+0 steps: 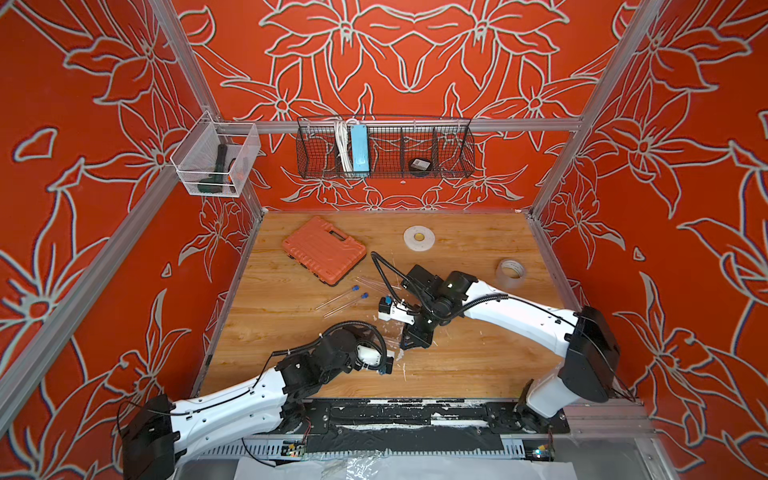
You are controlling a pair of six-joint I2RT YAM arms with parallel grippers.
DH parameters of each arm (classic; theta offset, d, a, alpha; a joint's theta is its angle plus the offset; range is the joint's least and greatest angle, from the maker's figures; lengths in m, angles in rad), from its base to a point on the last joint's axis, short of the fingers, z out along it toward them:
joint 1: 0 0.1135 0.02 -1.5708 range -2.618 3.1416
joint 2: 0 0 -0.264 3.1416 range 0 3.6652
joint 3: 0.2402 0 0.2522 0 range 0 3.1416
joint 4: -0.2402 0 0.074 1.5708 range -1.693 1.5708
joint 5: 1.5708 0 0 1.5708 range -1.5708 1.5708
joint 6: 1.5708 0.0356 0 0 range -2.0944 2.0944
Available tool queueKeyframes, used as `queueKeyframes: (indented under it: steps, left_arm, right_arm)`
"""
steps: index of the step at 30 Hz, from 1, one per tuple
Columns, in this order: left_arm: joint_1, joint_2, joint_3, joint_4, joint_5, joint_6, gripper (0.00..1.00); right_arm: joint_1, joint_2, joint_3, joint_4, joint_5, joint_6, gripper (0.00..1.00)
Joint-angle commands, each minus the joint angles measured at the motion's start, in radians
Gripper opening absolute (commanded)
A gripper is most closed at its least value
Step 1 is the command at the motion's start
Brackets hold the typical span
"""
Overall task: Insert stoppers into test tubes
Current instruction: Insert the stopper into the test tube.
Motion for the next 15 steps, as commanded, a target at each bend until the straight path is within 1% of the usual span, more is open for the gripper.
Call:
queueKeyframes:
  steps: [1, 3, 5, 8, 10, 12, 13, 15]
  left_arm:
    - [-0.058, -0.008, 0.013, 0.104, 0.306, 0.053, 0.00]
    - [-0.058, -0.006, 0.013, 0.108, 0.328, 0.056, 0.00]
    - [-0.058, 0.008, 0.020, 0.120, 0.333, 0.059, 0.00]
    - [-0.057, 0.044, 0.052, 0.090, 0.284, 0.053, 0.00]
    - [-0.051, 0.055, 0.054, 0.087, 0.255, 0.043, 0.00]
    - [-0.040, 0.053, 0.050, 0.082, 0.249, 0.031, 0.00]
    - [-0.034, 0.051, 0.046, 0.084, 0.245, 0.022, 0.00]
    - [-0.027, 0.047, 0.043, 0.090, 0.243, 0.000, 0.00]
  right_arm:
    - [0.008, 0.019, 0.105, 0.462, -0.095, 0.026, 0.11]
    - [0.008, 0.020, 0.103, 0.479, -0.100, 0.029, 0.14]
    - [0.006, 0.017, 0.099, 0.477, -0.095, 0.022, 0.20]
    - [-0.005, -0.010, 0.077, 0.482, -0.093, 0.023, 0.31]
    - [-0.021, -0.052, 0.040, 0.495, -0.085, 0.036, 0.40]
    - [-0.042, -0.106, -0.004, 0.504, -0.065, 0.052, 0.47]
    - [-0.057, -0.140, -0.027, 0.505, -0.054, 0.062, 0.50]
    - [-0.092, -0.209, -0.071, 0.509, -0.014, 0.103, 0.51]
